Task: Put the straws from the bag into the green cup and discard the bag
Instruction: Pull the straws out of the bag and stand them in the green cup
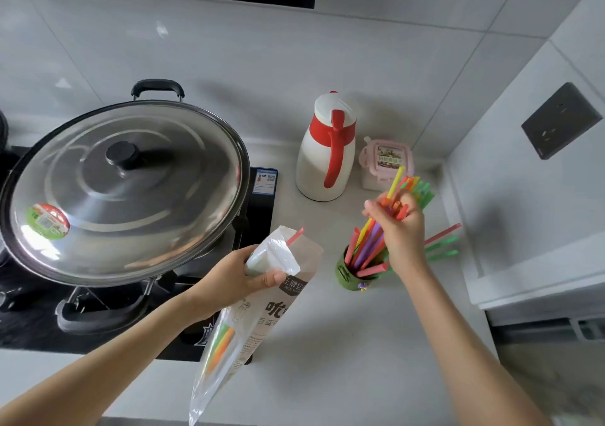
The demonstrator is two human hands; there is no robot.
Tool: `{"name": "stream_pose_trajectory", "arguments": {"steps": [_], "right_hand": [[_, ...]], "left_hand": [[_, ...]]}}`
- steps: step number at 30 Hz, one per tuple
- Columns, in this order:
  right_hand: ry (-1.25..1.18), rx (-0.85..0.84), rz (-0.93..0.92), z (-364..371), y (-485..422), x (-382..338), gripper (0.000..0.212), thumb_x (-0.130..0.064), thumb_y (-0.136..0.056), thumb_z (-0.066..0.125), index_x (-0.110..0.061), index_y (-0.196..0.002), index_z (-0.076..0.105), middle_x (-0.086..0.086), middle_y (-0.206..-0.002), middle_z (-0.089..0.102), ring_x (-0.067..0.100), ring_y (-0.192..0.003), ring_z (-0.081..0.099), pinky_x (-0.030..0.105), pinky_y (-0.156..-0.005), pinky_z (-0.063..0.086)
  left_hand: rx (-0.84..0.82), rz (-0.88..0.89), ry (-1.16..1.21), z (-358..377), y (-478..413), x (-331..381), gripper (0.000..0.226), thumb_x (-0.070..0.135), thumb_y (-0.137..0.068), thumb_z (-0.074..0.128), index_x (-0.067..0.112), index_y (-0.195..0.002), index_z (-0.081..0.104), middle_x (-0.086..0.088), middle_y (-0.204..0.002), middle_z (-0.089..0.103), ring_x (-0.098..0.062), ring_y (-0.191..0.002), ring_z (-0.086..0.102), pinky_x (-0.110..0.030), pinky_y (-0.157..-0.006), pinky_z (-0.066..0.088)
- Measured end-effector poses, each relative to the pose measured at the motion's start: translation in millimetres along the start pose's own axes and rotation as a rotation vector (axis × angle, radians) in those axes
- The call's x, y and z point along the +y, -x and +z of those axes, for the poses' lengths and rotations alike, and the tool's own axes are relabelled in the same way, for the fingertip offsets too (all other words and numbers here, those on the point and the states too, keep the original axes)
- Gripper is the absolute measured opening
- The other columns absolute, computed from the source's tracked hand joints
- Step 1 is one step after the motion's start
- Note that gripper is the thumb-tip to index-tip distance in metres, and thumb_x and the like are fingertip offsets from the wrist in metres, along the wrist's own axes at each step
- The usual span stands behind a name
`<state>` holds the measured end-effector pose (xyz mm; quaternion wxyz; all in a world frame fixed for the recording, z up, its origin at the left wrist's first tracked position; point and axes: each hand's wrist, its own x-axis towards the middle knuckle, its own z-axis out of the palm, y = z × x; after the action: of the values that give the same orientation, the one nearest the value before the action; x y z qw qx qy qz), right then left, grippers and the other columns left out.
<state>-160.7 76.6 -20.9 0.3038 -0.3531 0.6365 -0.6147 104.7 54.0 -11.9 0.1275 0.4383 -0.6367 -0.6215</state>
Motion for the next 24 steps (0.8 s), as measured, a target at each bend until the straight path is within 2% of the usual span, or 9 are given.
{"name": "stream_pose_trajectory", "arguments": {"steps": [3,5,8,12,15,17,19,21,24], "right_hand": [[-0.057,0.028,-0.076,-5.0,-5.2,-19.0,0.022,-0.005,-0.081,0.068,-0.023,-0.078,0.055,-0.008,-0.065,0.063,0.015,-0.064,0.064,0.028,-0.071,0.052],[-0.071,0.041,-0.113,-6.5,-6.6,-24.9,0.018,-0.009,-0.085,0.064,-0.023,-0.077,0.054,-0.007,-0.063,0.059,0.013,-0.058,0.059,0.034,-0.069,0.052],[0.073,0.012,-0.116,-4.7,-3.8,-20.4,0.025,-0.018,-0.096,0.050,-0.017,-0.071,0.050,-0.009,-0.055,0.057,0.008,-0.055,0.054,0.041,-0.071,0.053],[0.293,-0.066,-0.024,-7.3,-4.1,-21.5,0.027,-0.017,-0.096,0.049,-0.015,-0.070,0.058,-0.006,-0.070,0.065,0.012,-0.070,0.060,0.033,-0.080,0.049],[0.235,-0.061,-0.015,-14.8,-6.2,-34.7,0.016,-0.012,-0.085,0.063,-0.026,-0.075,0.062,0.000,-0.081,0.067,0.015,-0.078,0.061,0.026,-0.075,0.048],[0.152,-0.037,-0.061,-18.3,-6.5,-44.6,0.012,-0.014,-0.083,0.063,-0.025,-0.081,0.065,0.005,-0.090,0.071,0.016,-0.085,0.065,0.021,-0.077,0.049],[0.309,-0.018,-0.145,-19.9,-8.1,-46.9,0.014,-0.020,-0.089,0.056,-0.017,-0.087,0.070,0.004,-0.091,0.073,0.015,-0.086,0.067,0.019,-0.076,0.047],[0.615,-0.026,-0.258,-21.2,-8.6,-43.8,0.025,-0.021,-0.092,0.051,-0.010,-0.086,0.073,0.002,-0.083,0.073,0.019,-0.078,0.065,0.026,-0.071,0.046],[0.920,-0.087,-0.394,-23.0,-7.0,-32.7,0.031,-0.020,-0.088,0.051,-0.001,-0.079,0.073,0.014,-0.078,0.074,0.033,-0.077,0.066,0.034,-0.067,0.048]], "left_hand": [[-0.007,0.001,-0.012,0.0,-2.5,-0.2,0.019,0.027,-0.077,0.072,0.022,-0.092,0.061,0.011,-0.072,0.074,-0.004,-0.071,0.072,-0.015,-0.059,0.055],[-0.010,0.006,-0.009,1.0,-4.2,-0.2,0.023,0.030,-0.074,0.073,0.022,-0.092,0.062,0.009,-0.073,0.075,-0.006,-0.072,0.072,-0.016,-0.060,0.056],[-0.016,0.012,0.004,2.0,-6.0,0.7,0.035,0.040,-0.067,0.073,0.021,-0.093,0.062,0.009,-0.076,0.075,-0.008,-0.074,0.072,-0.018,-0.062,0.057],[-0.042,0.028,0.002,0.7,-6.5,2.2,0.067,0.063,-0.051,0.074,0.018,-0.099,0.063,0.004,-0.087,0.076,-0.012,-0.080,0.073,-0.018,-0.062,0.057],[-0.046,0.040,-0.025,1.1,-8.9,1.9,0.051,0.052,-0.059,0.072,0.018,-0.096,0.062,0.007,-0.079,0.076,-0.011,-0.077,0.073,-0.019,-0.063,0.058],[-0.041,0.047,-0.032,1.8,-10.8,2.8,0.045,0.047,-0.061,0.072,0.019,-0.095,0.061,0.011,-0.076,0.075,-0.010,-0.074,0.073,-0.018,-0.061,0.057],[-0.040,0.045,-0.033,2.6,-12.3,3.6,0.043,0.047,-0.061,0.072,0.020,-0.094,0.061,0.013,-0.074,0.075,-0.008,-0.073,0.072,-0.017,-0.060,0.057],[-0.049,0.041,-0.023,2.7,-12.9,4.7,0.047,0.051,-0.059,0.072,0.022,-0.093,0.060,0.015,-0.074,0.075,-0.006,-0.072,0.072,-0.016,-0.060,0.056],[-0.056,0.048,-0.006,1.7,-14.0,5.5,0.072,0.070,-0.044,0.074,0.022,-0.095,0.061,0.010,-0.078,0.076,-0.010,-0.076,0.073,-0.017,-0.060,0.057]]}}
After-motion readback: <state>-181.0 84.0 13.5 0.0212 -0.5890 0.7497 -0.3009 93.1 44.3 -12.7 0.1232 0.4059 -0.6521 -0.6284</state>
